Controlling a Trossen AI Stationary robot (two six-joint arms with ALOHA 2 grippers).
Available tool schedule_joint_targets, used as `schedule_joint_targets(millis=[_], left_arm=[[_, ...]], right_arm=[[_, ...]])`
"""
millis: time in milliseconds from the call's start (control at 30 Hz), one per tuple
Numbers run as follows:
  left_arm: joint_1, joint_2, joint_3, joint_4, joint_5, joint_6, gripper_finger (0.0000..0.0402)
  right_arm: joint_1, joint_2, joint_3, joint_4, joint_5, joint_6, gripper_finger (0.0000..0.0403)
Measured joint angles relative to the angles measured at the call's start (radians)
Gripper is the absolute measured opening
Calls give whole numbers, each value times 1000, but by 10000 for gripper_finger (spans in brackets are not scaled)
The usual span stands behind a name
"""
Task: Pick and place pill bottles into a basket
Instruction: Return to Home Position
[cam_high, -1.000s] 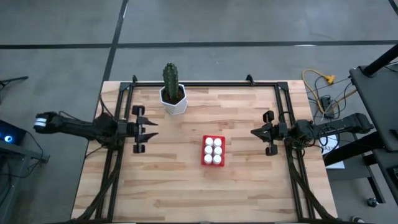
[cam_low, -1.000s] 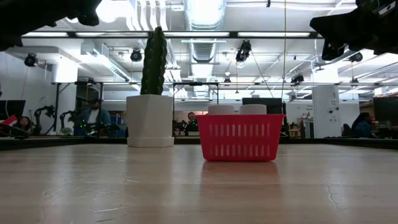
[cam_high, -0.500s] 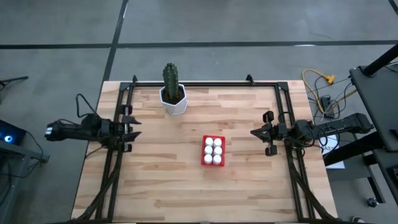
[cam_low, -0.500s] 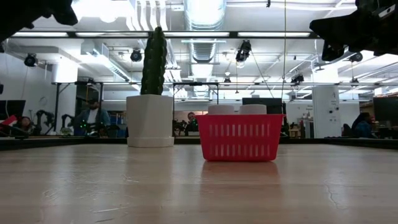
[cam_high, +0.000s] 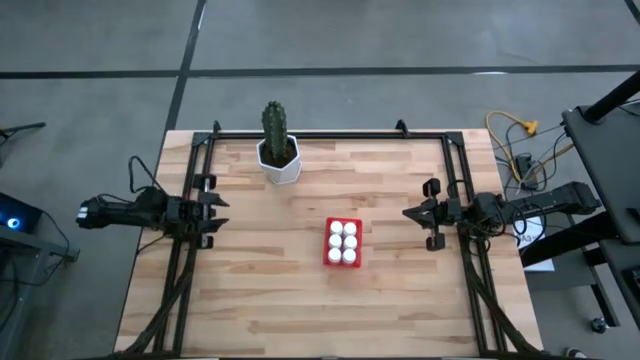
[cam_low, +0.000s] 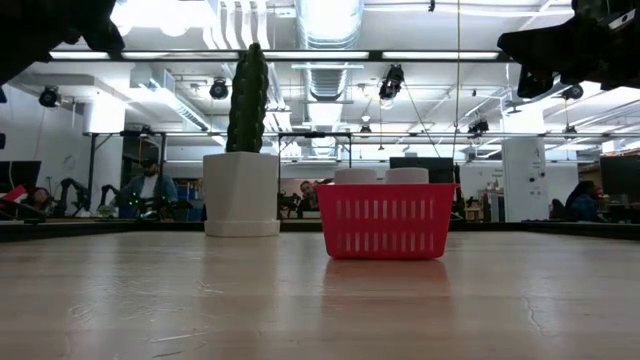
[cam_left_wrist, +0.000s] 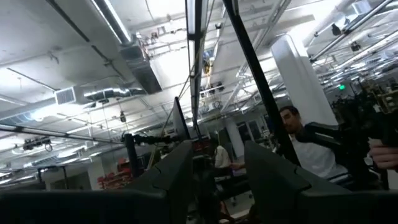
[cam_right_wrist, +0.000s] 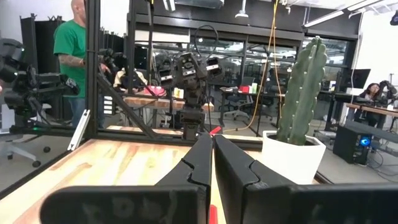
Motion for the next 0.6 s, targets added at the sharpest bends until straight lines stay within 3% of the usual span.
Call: schedule_joint_targets(millis=[400, 500, 600], left_arm=[[0, 0, -1, -308, 3, -69, 124], [0, -3, -1, -321, -6, -62, 96], [0, -4, 0, -335, -3, -14, 42]], right_arm=[[0, -1, 0, -3, 0, 1, 9], [0, -1, 0, -3, 0, 5, 9], [0, -1, 0, -3, 0, 1, 9]])
